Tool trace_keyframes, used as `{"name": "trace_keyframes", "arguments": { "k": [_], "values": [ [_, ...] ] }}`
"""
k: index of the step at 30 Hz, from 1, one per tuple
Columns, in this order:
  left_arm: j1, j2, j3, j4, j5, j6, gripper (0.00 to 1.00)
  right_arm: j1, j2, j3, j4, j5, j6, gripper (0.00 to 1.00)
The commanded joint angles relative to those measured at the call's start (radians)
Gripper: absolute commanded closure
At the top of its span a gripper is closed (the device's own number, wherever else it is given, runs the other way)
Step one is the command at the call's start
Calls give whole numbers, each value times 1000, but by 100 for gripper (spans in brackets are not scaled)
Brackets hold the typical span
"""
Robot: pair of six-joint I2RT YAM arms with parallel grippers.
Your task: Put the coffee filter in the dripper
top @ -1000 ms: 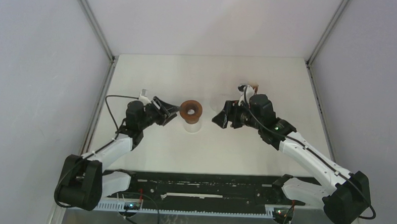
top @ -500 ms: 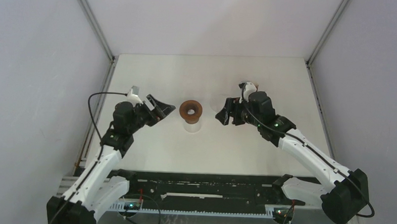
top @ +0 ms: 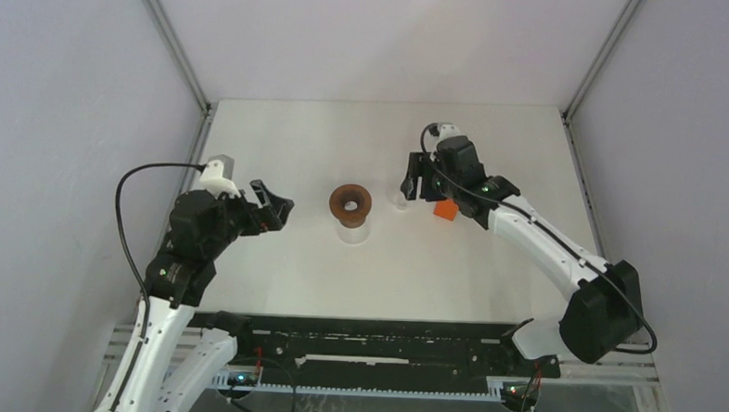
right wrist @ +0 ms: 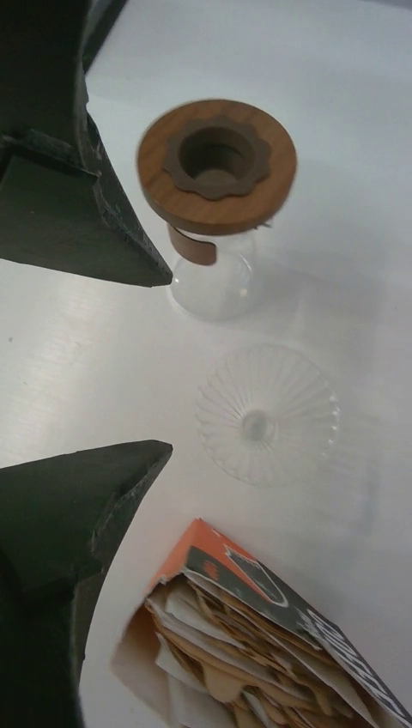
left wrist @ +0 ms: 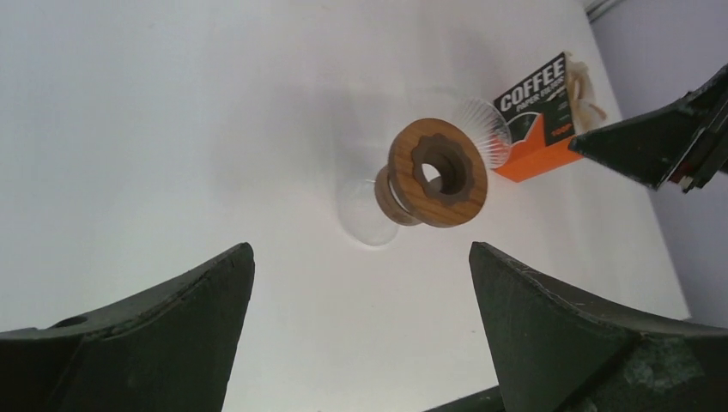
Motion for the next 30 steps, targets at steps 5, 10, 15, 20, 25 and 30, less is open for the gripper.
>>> {"name": "trace_keyframes", "arguments": {
  "k": [5, 10, 15, 20, 25, 30],
  "values": [
    [4, 2, 20, -56, -118, 177, 0, -13, 198, 197, -65, 135, -86, 31],
    [5, -25, -8, -55, -157, 192, 0, -56, 302, 274, -103, 84, -95, 36],
    [5, -34, -14, -50, -156, 197, 0, -65, 412, 355, -135, 50, -101, 38],
    [6, -44, -21, -50, -158, 199, 0, -70, 497, 427, -174, 72, -120, 40],
    [6, -46, -24, -50, -158, 200, 0, -83, 534, 449, -193, 90, -131, 41],
    [6, -45, -26, -50, -157, 200, 0, -93, 567, 454, -195, 63, -141, 43]
  ]
}}
